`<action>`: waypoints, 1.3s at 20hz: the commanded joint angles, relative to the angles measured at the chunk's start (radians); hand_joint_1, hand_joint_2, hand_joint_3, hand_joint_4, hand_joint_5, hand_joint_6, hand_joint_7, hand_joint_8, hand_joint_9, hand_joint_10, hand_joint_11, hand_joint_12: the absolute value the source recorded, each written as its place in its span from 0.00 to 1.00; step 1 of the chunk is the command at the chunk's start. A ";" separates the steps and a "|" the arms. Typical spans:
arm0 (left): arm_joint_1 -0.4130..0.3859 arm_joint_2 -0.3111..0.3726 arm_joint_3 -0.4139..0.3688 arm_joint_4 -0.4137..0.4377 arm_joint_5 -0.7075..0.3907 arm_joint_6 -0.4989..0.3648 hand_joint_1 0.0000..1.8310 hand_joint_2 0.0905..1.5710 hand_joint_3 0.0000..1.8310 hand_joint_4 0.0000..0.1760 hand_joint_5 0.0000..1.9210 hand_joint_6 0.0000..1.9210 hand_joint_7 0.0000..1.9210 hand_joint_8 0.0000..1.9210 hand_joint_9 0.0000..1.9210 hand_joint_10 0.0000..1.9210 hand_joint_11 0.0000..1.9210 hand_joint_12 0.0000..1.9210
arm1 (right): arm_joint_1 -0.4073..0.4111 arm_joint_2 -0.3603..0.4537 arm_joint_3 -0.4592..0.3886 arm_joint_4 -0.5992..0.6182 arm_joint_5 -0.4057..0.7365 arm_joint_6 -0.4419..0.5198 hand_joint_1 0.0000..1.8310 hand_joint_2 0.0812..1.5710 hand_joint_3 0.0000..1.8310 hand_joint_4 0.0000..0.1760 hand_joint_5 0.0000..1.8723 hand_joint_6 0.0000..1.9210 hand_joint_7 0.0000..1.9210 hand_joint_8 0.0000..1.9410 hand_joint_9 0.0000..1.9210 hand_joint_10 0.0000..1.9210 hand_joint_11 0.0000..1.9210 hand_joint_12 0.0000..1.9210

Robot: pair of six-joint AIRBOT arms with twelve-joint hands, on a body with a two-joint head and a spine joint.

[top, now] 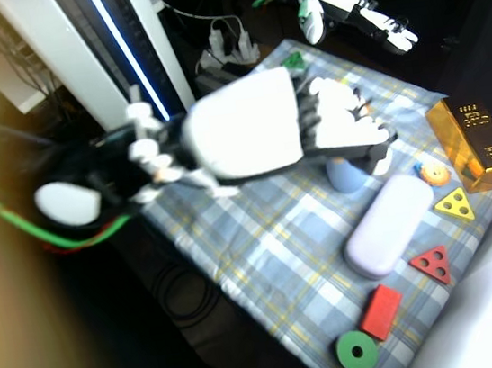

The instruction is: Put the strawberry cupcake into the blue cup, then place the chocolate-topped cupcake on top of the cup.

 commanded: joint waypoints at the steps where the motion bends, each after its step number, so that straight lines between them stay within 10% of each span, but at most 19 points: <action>1: -0.007 0.006 0.006 0.046 -0.114 -0.008 0.00 0.55 0.00 0.21 0.09 0.00 0.09 0.00 0.06 0.00 0.00 0.00 | 0.020 -0.008 0.009 0.035 0.119 0.005 0.44 0.68 0.00 0.00 0.55 0.02 0.59 0.00 0.58 0.06 0.34 0.56; 4: -0.008 0.007 0.008 0.049 -0.112 -0.008 0.00 0.54 0.00 0.24 0.09 0.00 0.08 0.00 0.05 0.00 0.00 0.00 | 0.023 -0.040 0.023 0.039 0.119 0.005 0.43 0.69 0.00 0.00 0.55 0.00 0.58 0.00 0.60 0.01 0.35 0.57; 6: -0.009 0.006 0.009 0.048 -0.110 -0.008 0.00 0.54 0.00 0.22 0.09 0.00 0.08 0.00 0.06 0.00 0.00 0.00 | 0.023 -0.064 0.032 0.040 0.119 0.005 0.45 0.67 0.00 0.00 0.56 0.00 0.64 0.01 0.66 0.05 0.35 0.75; 7: -0.009 0.006 0.010 0.048 -0.110 -0.008 0.00 0.53 0.00 0.19 0.09 0.00 0.09 0.00 0.07 0.01 0.00 0.00 | 0.023 -0.079 0.038 0.041 0.119 0.005 0.45 0.68 0.00 0.00 0.55 0.00 0.67 0.06 0.51 0.54 0.35 0.88; 11: -0.011 0.005 0.011 0.051 -0.112 -0.008 0.00 0.53 0.00 0.17 0.10 0.00 0.10 0.00 0.07 0.01 0.00 0.00 | 0.016 -0.096 0.049 0.054 0.118 0.005 0.39 0.69 0.00 0.00 0.56 0.00 0.64 0.25 0.53 0.70 0.42 0.93; 12: -0.012 0.005 0.011 0.051 -0.113 -0.008 0.00 0.53 0.00 0.20 0.09 0.00 0.09 0.00 0.07 0.00 0.00 0.00 | 0.011 -0.096 0.049 0.058 0.118 0.005 0.36 0.71 0.00 0.00 0.54 0.00 0.52 0.54 0.49 0.84 0.44 0.99; 14: -0.014 0.004 0.012 0.052 -0.115 -0.008 0.00 0.53 0.00 0.13 0.10 0.00 0.10 0.00 0.07 0.00 0.00 0.00 | -0.001 -0.099 0.053 0.069 0.118 0.005 0.27 0.70 0.00 0.00 0.50 0.00 0.47 0.21 0.40 0.48 0.28 0.82; 16: -0.014 0.005 0.010 0.052 -0.116 -0.008 0.00 0.52 0.00 0.33 0.08 0.00 0.08 0.00 0.06 0.00 0.00 0.00 | -0.009 -0.104 0.062 0.070 0.111 0.005 0.28 0.69 0.00 0.00 0.54 0.00 0.56 0.11 0.43 0.47 0.29 0.81; 18: -0.014 0.005 0.010 0.052 -0.115 -0.008 0.00 0.54 0.00 0.19 0.09 0.00 0.09 0.00 0.06 0.00 0.00 0.00 | -0.018 -0.105 0.070 0.063 0.094 0.005 0.30 0.69 0.00 0.00 0.54 0.00 0.46 0.47 0.37 0.78 0.29 0.98; 20: -0.013 0.005 0.009 0.052 -0.115 -0.008 0.00 0.53 0.00 0.29 0.07 0.00 0.07 0.00 0.05 0.00 0.00 0.00 | -0.025 -0.107 0.077 0.064 0.087 0.005 0.28 0.71 0.00 0.00 0.56 0.00 0.49 0.35 0.39 0.68 0.25 0.95; 22: -0.013 0.006 0.008 0.052 -0.116 -0.008 0.00 0.53 0.00 0.29 0.07 0.00 0.07 0.00 0.04 0.00 0.00 0.00 | -0.030 -0.113 0.085 0.069 0.082 0.005 0.19 0.78 0.00 0.00 0.53 0.00 0.40 0.55 0.35 0.73 0.25 0.96; 23: -0.013 0.006 0.008 0.052 -0.115 -0.008 0.00 0.53 0.00 0.24 0.07 0.00 0.07 0.00 0.04 0.00 0.00 0.00 | -0.031 -0.116 0.090 0.069 0.078 0.005 0.19 0.79 0.00 0.29 0.51 0.00 0.38 0.63 0.35 0.78 0.26 0.99; 25: -0.013 0.006 0.008 0.053 -0.115 -0.008 0.00 0.53 0.00 0.26 0.07 0.00 0.07 0.00 0.04 0.00 0.00 0.00 | -0.031 -0.122 0.098 0.070 0.073 0.005 0.17 0.75 0.00 0.31 0.52 0.00 0.40 0.50 0.35 0.70 0.24 0.95; 26: -0.013 0.006 0.008 0.054 -0.115 -0.008 0.00 0.52 0.00 0.41 0.07 0.00 0.07 0.00 0.04 0.00 0.00 0.00 | -0.031 -0.125 0.103 0.072 0.071 0.005 0.15 0.73 0.00 0.00 0.53 0.00 0.45 0.36 0.36 0.65 0.24 0.93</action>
